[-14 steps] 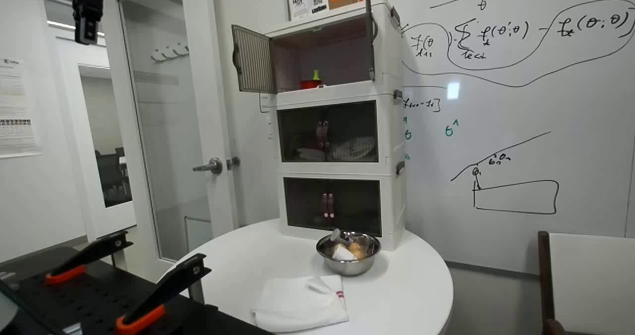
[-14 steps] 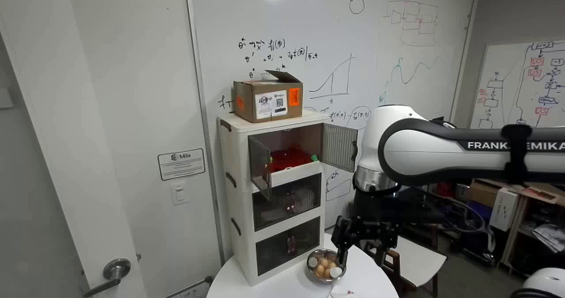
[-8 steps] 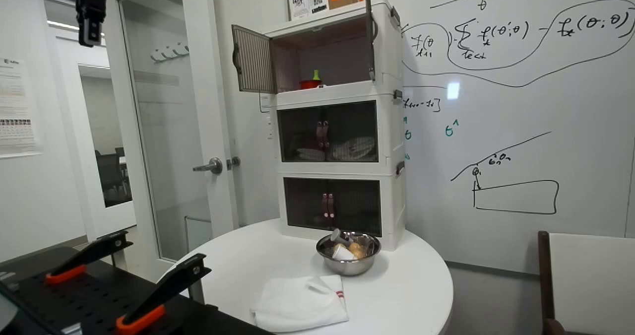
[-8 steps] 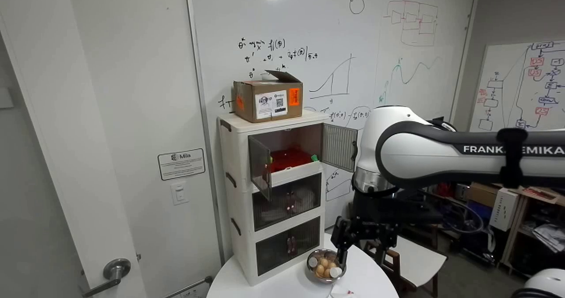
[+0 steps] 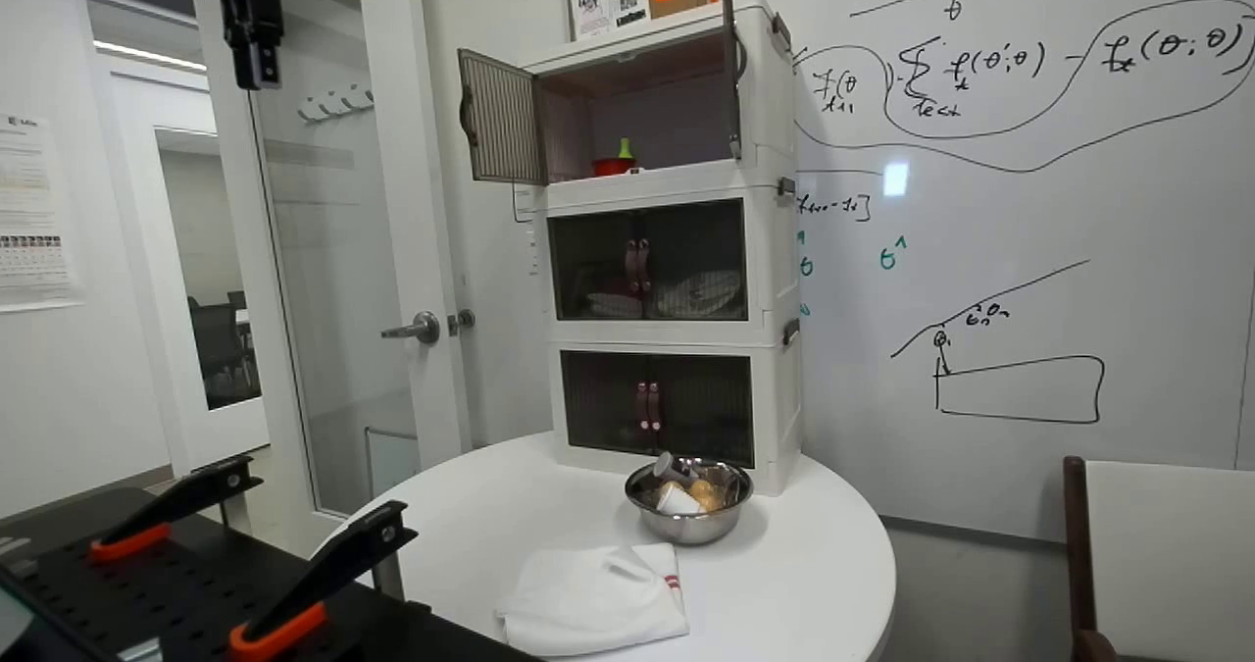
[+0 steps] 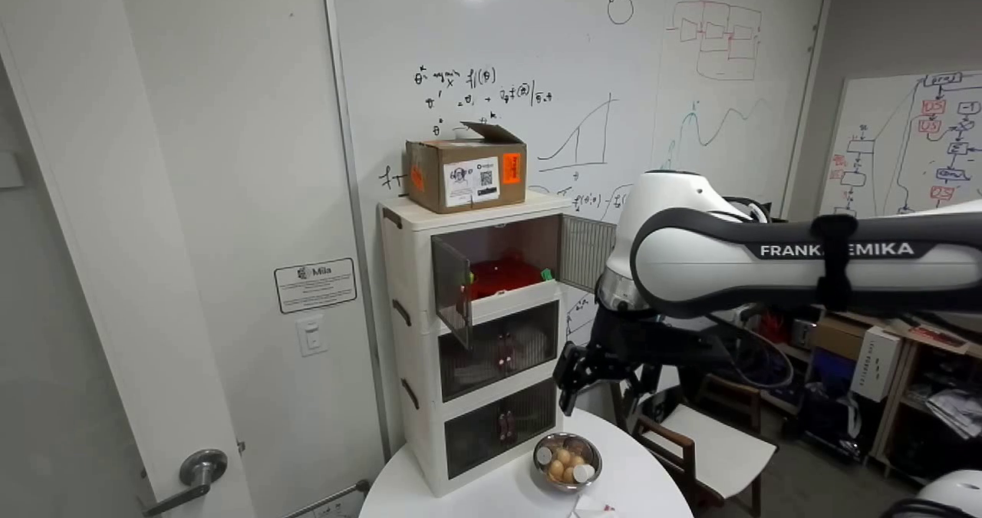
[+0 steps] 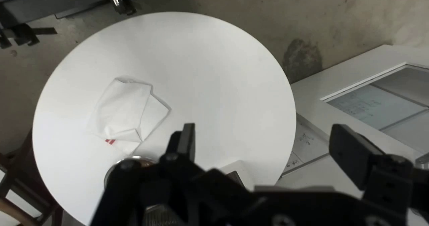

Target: Close the left door on the topmost cabinet.

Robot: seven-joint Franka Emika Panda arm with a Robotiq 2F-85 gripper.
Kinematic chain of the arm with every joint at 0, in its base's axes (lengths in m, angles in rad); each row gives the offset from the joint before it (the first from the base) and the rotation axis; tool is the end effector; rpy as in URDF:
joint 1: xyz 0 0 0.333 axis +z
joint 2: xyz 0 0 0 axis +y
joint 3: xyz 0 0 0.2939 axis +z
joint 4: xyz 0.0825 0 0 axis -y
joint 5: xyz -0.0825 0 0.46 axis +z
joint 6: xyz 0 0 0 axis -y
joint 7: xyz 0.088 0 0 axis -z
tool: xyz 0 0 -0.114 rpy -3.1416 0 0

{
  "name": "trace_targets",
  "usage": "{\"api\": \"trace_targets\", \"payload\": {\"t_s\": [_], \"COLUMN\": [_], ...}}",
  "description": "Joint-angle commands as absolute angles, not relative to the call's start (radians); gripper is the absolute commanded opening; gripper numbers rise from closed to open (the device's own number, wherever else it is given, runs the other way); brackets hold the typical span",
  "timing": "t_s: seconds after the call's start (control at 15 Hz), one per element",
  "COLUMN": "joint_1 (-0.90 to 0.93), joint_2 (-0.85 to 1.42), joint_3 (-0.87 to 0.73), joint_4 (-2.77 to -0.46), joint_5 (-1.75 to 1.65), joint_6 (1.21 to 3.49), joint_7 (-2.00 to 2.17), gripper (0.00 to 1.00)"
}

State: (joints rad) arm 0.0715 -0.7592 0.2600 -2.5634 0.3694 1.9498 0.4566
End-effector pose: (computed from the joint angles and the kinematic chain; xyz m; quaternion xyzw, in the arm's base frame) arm 0.4034 0.1611 0.4674 -0.9830 0.1471 -0.0331 0.1051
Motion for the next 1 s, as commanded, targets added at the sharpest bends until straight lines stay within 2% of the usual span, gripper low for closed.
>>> {"api": "trace_targets", "payload": {"t_s": [0.0,0.53,0.93], "joint_1": [0.049,0.031,0.044], "joint_2": [-0.651,-0.428,-0.238], "joint_3": [0.246,0.234,0.259], "joint_4": [-2.464,-2.168,-1.988], "joint_5": [0.327,0.173,0.033], "joint_6": [2.005,2.033,2.165], "joint_7": [0.428,0.404,0.380], "gripper": [1.00,1.00,1.00]}}
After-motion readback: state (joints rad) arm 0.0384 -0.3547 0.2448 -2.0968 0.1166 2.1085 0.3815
